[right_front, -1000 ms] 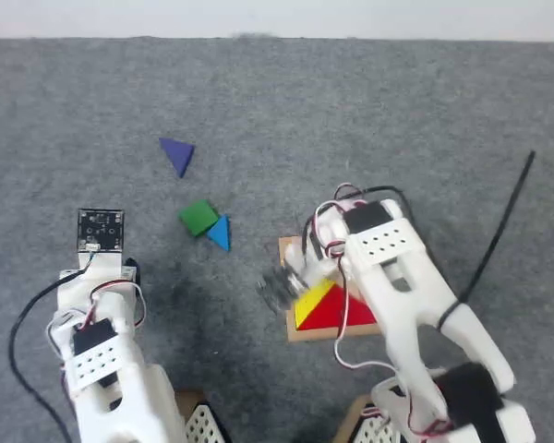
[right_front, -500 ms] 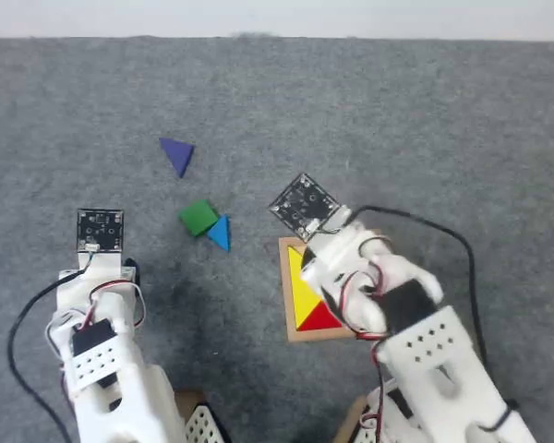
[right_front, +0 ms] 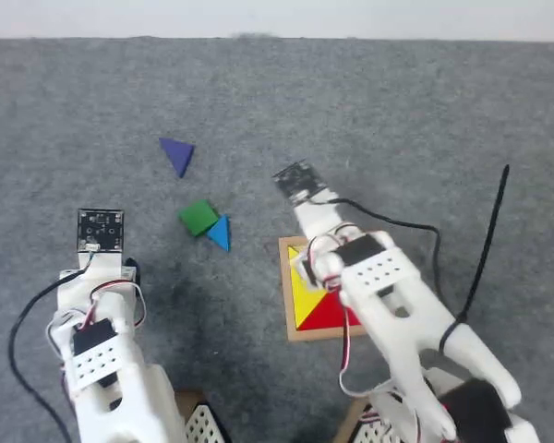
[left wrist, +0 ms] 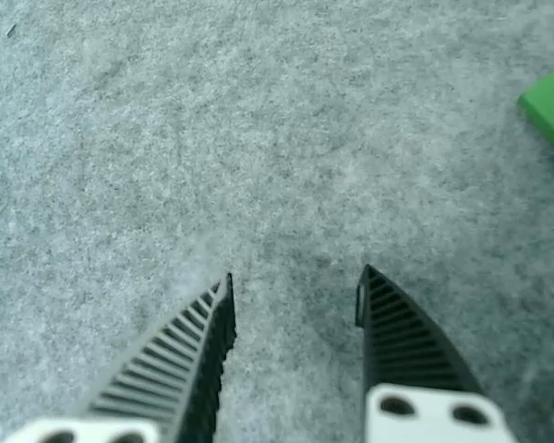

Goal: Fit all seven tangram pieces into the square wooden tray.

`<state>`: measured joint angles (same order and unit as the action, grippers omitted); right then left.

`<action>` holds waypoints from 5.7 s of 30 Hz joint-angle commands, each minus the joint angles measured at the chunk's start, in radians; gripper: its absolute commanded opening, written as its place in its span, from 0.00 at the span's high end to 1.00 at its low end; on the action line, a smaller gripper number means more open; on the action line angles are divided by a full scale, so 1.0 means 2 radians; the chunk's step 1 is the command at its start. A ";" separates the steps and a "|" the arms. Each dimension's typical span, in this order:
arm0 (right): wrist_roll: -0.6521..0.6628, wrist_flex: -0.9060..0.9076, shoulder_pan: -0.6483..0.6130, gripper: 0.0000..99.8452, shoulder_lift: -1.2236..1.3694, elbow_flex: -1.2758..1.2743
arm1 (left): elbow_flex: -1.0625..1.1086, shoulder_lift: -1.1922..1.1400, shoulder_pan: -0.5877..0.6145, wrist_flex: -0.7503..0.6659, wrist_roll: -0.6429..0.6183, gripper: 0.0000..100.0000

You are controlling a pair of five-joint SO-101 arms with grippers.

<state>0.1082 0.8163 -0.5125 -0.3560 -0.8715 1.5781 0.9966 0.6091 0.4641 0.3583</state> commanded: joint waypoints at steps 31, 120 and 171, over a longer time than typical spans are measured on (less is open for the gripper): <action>0.030 0.026 0.033 0.99 -0.033 -0.023 | -0.003 0.002 -0.003 -0.001 0.002 0.79; 0.112 -0.022 0.380 0.99 -0.167 -0.196 | -0.630 -0.473 -0.269 0.403 -0.114 0.76; 0.111 -0.024 0.379 0.99 -0.165 -0.196 | -0.781 -0.545 -0.354 0.503 0.040 0.90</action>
<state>0.3153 0.7902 0.2332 -0.6859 -1.2689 0.0437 -0.2156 -0.0061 1.4124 0.5347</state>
